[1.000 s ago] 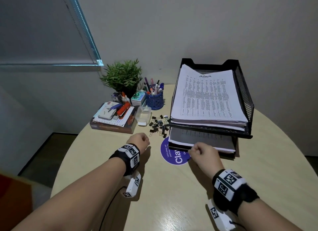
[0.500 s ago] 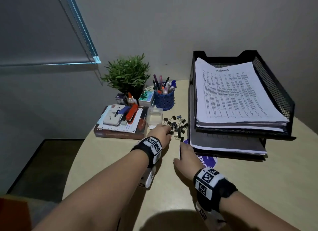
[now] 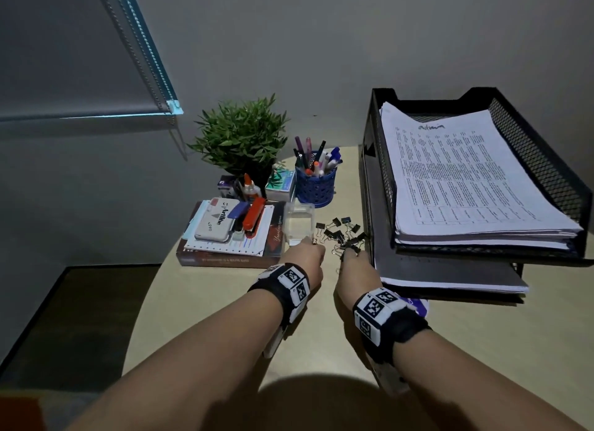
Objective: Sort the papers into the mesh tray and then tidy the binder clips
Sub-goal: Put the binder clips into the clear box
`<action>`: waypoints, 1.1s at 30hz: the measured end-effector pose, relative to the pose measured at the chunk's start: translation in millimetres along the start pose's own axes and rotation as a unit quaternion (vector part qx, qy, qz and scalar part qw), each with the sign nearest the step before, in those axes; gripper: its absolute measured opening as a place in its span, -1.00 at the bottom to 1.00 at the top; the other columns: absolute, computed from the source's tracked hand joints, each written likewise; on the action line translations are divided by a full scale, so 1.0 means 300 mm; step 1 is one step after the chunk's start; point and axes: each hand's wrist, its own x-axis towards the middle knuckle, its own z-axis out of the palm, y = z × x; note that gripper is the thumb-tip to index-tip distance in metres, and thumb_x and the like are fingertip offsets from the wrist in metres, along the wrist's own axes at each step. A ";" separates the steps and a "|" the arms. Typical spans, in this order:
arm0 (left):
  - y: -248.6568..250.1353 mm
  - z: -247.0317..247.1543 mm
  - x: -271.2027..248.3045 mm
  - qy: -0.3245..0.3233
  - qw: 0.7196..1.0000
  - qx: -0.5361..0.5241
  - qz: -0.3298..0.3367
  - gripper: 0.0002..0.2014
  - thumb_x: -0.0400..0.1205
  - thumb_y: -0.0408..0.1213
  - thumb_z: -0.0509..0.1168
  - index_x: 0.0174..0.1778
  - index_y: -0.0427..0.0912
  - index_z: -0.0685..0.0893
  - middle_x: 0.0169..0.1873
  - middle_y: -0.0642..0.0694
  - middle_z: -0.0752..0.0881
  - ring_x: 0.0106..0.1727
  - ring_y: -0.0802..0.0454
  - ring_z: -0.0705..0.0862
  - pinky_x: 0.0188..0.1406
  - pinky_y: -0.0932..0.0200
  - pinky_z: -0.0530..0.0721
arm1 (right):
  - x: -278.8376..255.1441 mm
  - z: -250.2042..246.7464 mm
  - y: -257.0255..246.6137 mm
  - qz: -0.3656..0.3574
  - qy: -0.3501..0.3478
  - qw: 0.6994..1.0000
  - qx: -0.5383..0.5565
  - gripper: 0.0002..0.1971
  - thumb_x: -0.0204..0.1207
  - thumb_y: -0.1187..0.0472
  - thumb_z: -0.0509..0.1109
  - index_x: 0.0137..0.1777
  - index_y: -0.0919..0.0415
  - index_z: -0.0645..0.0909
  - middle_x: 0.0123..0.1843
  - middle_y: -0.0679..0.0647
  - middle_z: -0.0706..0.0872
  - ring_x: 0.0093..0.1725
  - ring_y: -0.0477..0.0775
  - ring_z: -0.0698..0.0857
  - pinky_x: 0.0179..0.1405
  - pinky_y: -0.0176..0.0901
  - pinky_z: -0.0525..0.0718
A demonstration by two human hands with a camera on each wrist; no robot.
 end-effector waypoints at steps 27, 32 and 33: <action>-0.071 -0.010 -0.043 -0.004 0.999 -0.042 -0.033 -0.80 0.56 -0.41 0.23 0.08 -0.21 0.62 0.19 -0.19 0.51 0.12 -0.20 0.64 0.16 0.02 0.63 | 0.170 -0.154 -0.184 -0.067 0.105 0.959 0.256 -0.92 0.49 0.26 0.35 -0.07 0.23 0.64 -0.18 0.11 0.67 -0.15 0.16 0.66 -0.14 -0.09 0.64; -0.079 -0.064 -0.051 0.036 0.995 -0.090 -0.030 -0.86 0.54 -0.34 0.27 -0.01 -0.18 0.64 0.14 -0.16 0.56 0.09 -0.14 0.63 0.12 0.05 0.60 | 0.167 -0.130 -0.143 -0.033 0.095 0.983 0.154 -0.76 0.51 0.43 0.21 0.13 0.30 0.56 0.08 0.25 0.65 0.03 0.25 0.63 -0.10 -0.11 0.53; -0.081 -0.087 -0.046 0.055 0.993 -0.103 -0.032 -0.85 0.54 -0.35 0.27 0.00 -0.19 0.64 0.14 -0.16 0.56 0.10 -0.14 0.63 0.11 0.07 0.58 | 0.156 -0.120 -0.132 -0.027 0.078 0.990 0.112 -0.72 0.52 0.43 0.20 0.22 0.31 0.52 0.18 0.29 0.61 0.14 0.28 0.61 -0.03 -0.09 0.53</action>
